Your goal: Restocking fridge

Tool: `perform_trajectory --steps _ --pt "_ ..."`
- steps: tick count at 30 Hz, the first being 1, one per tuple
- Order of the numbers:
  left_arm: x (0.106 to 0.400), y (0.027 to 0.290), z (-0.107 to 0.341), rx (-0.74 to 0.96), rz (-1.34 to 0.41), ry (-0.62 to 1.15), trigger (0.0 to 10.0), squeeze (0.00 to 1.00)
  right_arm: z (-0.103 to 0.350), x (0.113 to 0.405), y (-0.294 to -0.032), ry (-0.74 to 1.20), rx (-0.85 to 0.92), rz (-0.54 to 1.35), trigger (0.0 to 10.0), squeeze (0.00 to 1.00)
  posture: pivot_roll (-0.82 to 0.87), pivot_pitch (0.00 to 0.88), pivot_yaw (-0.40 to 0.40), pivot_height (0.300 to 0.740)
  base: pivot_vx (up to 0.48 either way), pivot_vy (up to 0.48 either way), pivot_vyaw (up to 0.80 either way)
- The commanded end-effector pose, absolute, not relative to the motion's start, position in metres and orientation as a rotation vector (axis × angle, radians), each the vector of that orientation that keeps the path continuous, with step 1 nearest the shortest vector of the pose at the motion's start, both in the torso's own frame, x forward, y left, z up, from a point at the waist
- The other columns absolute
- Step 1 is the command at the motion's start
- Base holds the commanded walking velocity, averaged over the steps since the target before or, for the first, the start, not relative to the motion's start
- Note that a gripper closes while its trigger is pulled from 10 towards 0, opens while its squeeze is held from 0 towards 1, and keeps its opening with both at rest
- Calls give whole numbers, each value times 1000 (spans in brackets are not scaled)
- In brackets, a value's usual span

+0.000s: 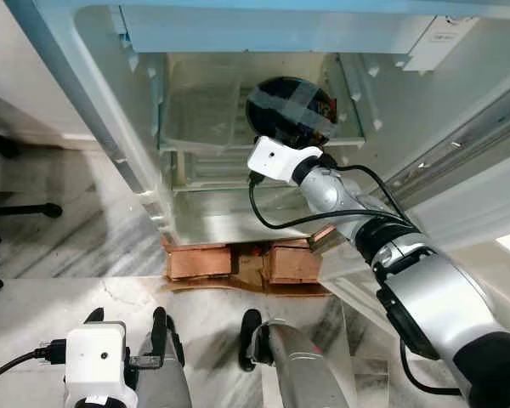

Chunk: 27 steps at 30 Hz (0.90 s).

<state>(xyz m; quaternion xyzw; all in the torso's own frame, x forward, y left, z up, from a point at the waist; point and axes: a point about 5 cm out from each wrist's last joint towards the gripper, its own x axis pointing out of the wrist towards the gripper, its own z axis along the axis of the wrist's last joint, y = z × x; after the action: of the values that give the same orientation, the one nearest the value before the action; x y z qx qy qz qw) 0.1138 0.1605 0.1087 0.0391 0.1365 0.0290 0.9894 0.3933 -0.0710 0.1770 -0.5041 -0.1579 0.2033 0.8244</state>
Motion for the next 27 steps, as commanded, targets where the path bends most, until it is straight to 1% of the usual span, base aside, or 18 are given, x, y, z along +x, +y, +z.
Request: perform_trajectory --steps 1,9,13,16,19,20,27 --pt "111 163 99 90 68 323 10000 0 162 392 -84 -261 -1096 439 10000 1000 278 371 -150 740 0 0 0" --pt "129 163 96 98 68 281 10000 0 176 392 -92 -359 -1055 398 10000 1000 257 324 -158 740 0 0 0" --pt "143 165 95 104 69 246 10000 0 184 393 -96 -414 -1043 374 10000 1000 245 281 -162 740 0 0 0" --pt "151 165 95 107 72 225 10000 0 187 392 -96 -431 -1014 396 10000 1000 242 263 -164 740 0 0 0" --pt "158 165 93 116 63 210 10000 0 184 391 -94 -390 -957 434 10000 1000 236 241 -166 740 0 0 0" --pt "161 165 92 121 59 205 10000 0 179 390 -92 -338 -882 487 10000 1000 233 232 -166 740 0 0 0" --pt "169 166 92 129 56 183 10000 0 167 386 -94 -294 -881 534 10000 1000 231 214 -171 740 0 0 0"
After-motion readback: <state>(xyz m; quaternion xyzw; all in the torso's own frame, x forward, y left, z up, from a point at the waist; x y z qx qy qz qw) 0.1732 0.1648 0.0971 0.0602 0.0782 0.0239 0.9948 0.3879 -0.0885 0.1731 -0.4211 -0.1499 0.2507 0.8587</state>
